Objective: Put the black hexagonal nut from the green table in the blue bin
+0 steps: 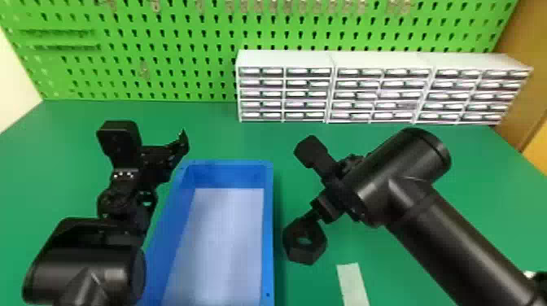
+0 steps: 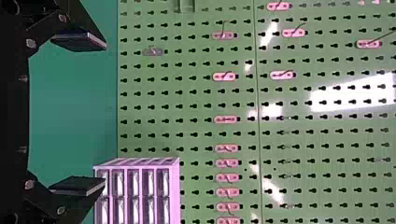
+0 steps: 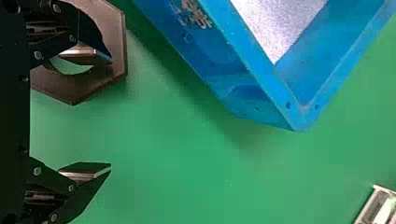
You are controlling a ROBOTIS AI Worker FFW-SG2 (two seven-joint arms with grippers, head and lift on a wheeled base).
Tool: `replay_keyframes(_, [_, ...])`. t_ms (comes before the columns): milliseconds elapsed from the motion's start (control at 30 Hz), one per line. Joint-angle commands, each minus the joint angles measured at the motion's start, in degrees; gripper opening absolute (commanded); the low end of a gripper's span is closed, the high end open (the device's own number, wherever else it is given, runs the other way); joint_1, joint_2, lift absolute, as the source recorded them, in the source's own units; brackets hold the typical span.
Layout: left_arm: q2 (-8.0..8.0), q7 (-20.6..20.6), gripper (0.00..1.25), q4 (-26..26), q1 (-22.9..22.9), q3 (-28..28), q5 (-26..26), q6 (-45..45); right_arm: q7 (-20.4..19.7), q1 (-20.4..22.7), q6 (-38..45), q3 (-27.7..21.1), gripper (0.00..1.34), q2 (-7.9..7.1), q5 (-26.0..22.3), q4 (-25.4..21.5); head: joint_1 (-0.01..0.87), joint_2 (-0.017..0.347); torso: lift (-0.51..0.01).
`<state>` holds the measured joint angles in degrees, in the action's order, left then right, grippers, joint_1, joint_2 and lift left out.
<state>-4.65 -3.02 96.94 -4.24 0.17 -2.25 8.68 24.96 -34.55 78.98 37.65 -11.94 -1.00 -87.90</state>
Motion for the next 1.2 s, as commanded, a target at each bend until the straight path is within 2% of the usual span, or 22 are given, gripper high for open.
replay_keyframes(0, [0.08, -0.06, 1.0, -0.08, 0.02, -0.08, 0.06, 0.02, 0.0, 0.1, -0.05, 0.32, 0.88, -0.1, -0.32, 0.54, 0.686, 0.051, -0.096])
replay_keyframes(800, [-0.01, -0.06, 1.0, -0.08, -0.07, -0.08, 0.06, 0.02, 0.0, 0.19, -2.16, 2.08, 0.87, -0.54, -1.46, 3.53, 0.686, 0.051, -0.096])
replay_keyframes(867, [-0.01, 0.03, 1.0, -0.08, -0.07, -0.08, 0.15, -0.06, 0.0, 0.19, -2.16, 2.26, 0.78, -0.54, -1.46, 3.61, 0.686, 0.051, -0.096])
replay_keyframes(1033, [-0.01, 0.03, 1.0, -0.08, 0.02, 0.01, 0.15, -0.06, 0.0, -0.08, -2.16, 2.61, 0.41, -0.54, -1.28, 3.61, 0.686, 0.051, -0.096])
replay_keyframes(1167, [-0.01, 0.03, 1.0, -0.08, 0.02, 0.09, 0.15, -0.06, 0.0, -0.17, -2.16, 2.61, 0.26, -0.63, -1.19, 3.09, 0.686, 0.051, -0.096])
